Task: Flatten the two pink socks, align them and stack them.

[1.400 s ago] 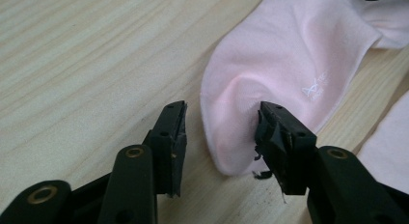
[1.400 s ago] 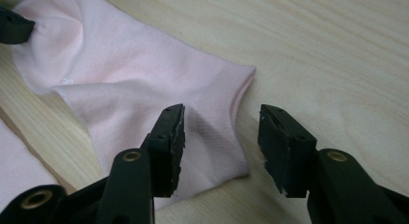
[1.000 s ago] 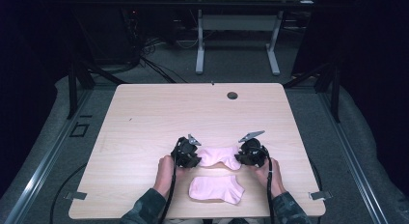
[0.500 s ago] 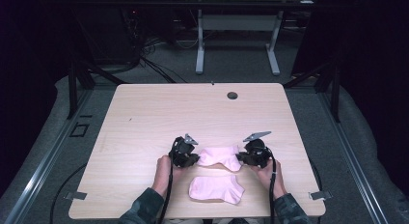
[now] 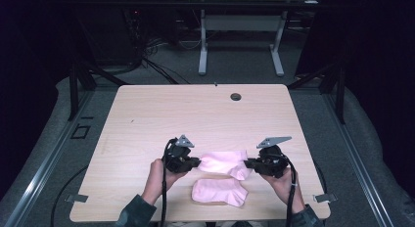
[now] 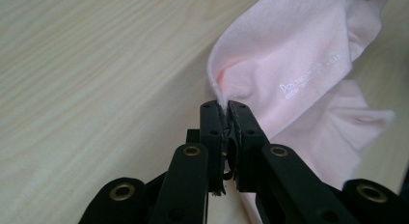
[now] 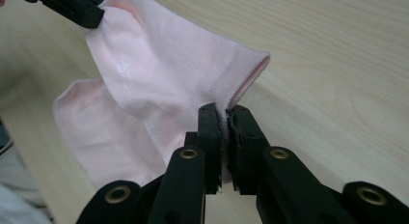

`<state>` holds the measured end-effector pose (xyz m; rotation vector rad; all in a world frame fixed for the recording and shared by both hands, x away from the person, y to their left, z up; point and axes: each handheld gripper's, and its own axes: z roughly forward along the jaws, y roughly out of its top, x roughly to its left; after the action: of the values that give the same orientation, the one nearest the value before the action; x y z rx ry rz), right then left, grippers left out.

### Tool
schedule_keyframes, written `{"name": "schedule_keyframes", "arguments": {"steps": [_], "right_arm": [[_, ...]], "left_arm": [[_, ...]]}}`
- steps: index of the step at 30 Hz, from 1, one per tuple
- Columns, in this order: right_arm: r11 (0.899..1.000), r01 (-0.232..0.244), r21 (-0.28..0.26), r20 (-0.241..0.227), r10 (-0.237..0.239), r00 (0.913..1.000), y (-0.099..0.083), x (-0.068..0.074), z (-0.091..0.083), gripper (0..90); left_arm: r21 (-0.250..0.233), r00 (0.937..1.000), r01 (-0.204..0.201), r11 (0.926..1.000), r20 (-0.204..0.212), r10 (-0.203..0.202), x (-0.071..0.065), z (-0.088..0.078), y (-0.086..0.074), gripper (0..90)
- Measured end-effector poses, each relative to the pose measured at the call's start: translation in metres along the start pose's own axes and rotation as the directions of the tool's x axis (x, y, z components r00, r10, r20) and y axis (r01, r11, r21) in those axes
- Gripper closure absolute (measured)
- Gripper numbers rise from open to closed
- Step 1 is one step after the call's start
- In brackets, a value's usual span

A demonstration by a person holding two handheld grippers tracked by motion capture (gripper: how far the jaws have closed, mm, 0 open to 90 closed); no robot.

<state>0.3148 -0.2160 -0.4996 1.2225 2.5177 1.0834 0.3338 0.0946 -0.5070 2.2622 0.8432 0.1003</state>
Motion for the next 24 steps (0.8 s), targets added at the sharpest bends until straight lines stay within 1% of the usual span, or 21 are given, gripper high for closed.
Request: {"name": "schedule_keyframes", "arguments": {"steps": [2,4,5,6,7,8,10,11,12,13,14,15,16,17,18,19,20,21,22,23,24], "right_arm": [[1.000,0.001,0.010,-0.015,-0.001,0.9999,-0.004,0.008,-0.007,84.3],[1.000,0.009,0.028,-0.021,-0.009,0.9997,-0.008,0.014,-0.011,84.2],[0.999,0.009,0.034,-0.032,-0.008,0.9994,-0.011,0.018,-0.013,84.1],[0.999,0.009,0.045,-0.047,-0.007,0.9989,-0.013,0.020,-0.015,84.1],[0.999,0.003,0.049,-0.055,0.000,0.9985,-0.016,0.023,-0.016,84.1],[0.998,0.005,0.065,-0.064,-0.001,0.9979,-0.018,0.024,-0.016,84.0],[0.995,0.004,0.099,-0.088,0.005,0.9961,-0.023,0.027,-0.012,83.9],[0.994,-0.006,0.108,-0.097,0.016,0.9951,-0.027,0.029,-0.007,83.7],[0.992,0.001,0.128,-0.099,0.012,0.9950,-0.030,0.028,-0.001,83.5],[0.990,-0.003,0.142,-0.092,0.016,0.9956,-0.033,0.028,0.006,83.1],[0.988,0.002,0.155,-0.080,0.011,0.9967,-0.037,0.028,0.013,82.4],[0.986,0.005,0.166,-0.057,0.005,0.9983,-0.040,0.029,0.020,81.3],[0.984,0.012,0.179,-0.046,-0.004,0.9990,-0.043,0.028,0.027,79.5],[0.982,0.013,0.186,-0.028,-0.008,0.9996,-0.045,0.028,0.032,77.3],[0.982,0.009,0.190,-0.004,-0.009,1.0000,-0.047,0.028,0.036,73.4],[0.981,0.016,0.191,0.006,-0.017,0.9998,-0.049,0.027,0.038,71.2],[0.983,0.015,0.185,0.003,-0.016,0.9999,-0.050,0.027,0.039,70.8],[0.983,0.021,0.181,0.009,-0.023,0.9997,-0.051,0.026,0.038,68.5],[0.986,0.008,0.166,0.022,-0.012,0.9997,-0.052,0.027,0.038,65.7],[0.987,0.022,0.161,0.030,-0.027,0.9992,-0.052,0.027,0.036,63.2],[0.989,0.014,0.148,0.030,-0.018,0.9994,-0.053,0.027,0.034,59.5]], "left_arm": [[0.012,0.9999,-0.003,0.9999,0.014,0.003,-0.005,-0.005,-0.004,85.5],[0.019,0.9984,0.009,0.9998,0.055,-0.010,-0.011,-0.010,-0.012,85.5],[0.028,0.9985,0.009,0.9996,0.053,-0.010,-0.015,-0.011,-0.016,85.5],[0.031,0.9978,0.010,0.9995,0.065,-0.012,-0.017,-0.013,-0.020,85.4],[0.036,0.9952,0.016,0.9992,0.095,-0.020,-0.018,-0.014,-0.025,85.4],[0.043,0.9948,0.018,0.9989,0.099,-0.023,-0.020,-0.014,-0.028,85.4],[0.073,0.9944,0.021,0.9971,0.101,-0.029,-0.023,-0.010,-0.037,85.3],[0.087,0.9943,0.028,0.9958,0.100,-0.037,-0.023,-0.006,-0.042,85.2],[0.092,0.9943,0.038,0.9950,0.096,-0.047,-0.023,-0.003,-0.046,85.1],[0.102,0.9945,0.041,0.9939,0.092,-0.050,-0.022,0.001,-0.049,84.9],[0.112,0.9953,0.043,0.9928,0.081,-0.052,-0.022,0.005,-0.052,84.6],[0.122,0.9979,0.037,0.9919,0.049,-0.043,-0.023,0.009,-0.054,83.9],[0.133,0.9990,0.028,0.9907,0.031,-0.032,-0.024,0.012,-0.056,83.0],[0.133,0.9995,0.027,0.9907,0.016,-0.029,-0.024,0.014,-0.057,80.5],[0.139,0.9997,0.022,0.9900,-0.003,-0.022,-0.025,0.014,-0.057,75.1],[0.132,0.9997,0.020,0.9911,-0.015,-0.018,-0.025,0.015,-0.058,71.8],[0.128,0.9996,0.017,0.9916,-0.026,-0.014,-0.025,0.014,-0.058,67.6],[0.116,0.9986,0.025,0.9929,-0.050,-0.019,-0.025,0.013,-0.058,59.5],[0.102,0.9962,0.027,0.9945,-0.085,-0.019,-0.024,0.011,-0.058,50.4],[0.079,0.9953,0.036,0.9962,-0.093,-0.028,-0.024,0.009,-0.058,43.1],[0.064,0.9940,0.038,0.9973,-0.105,-0.031,-0.023,0.006,-0.058,38.7]]}}
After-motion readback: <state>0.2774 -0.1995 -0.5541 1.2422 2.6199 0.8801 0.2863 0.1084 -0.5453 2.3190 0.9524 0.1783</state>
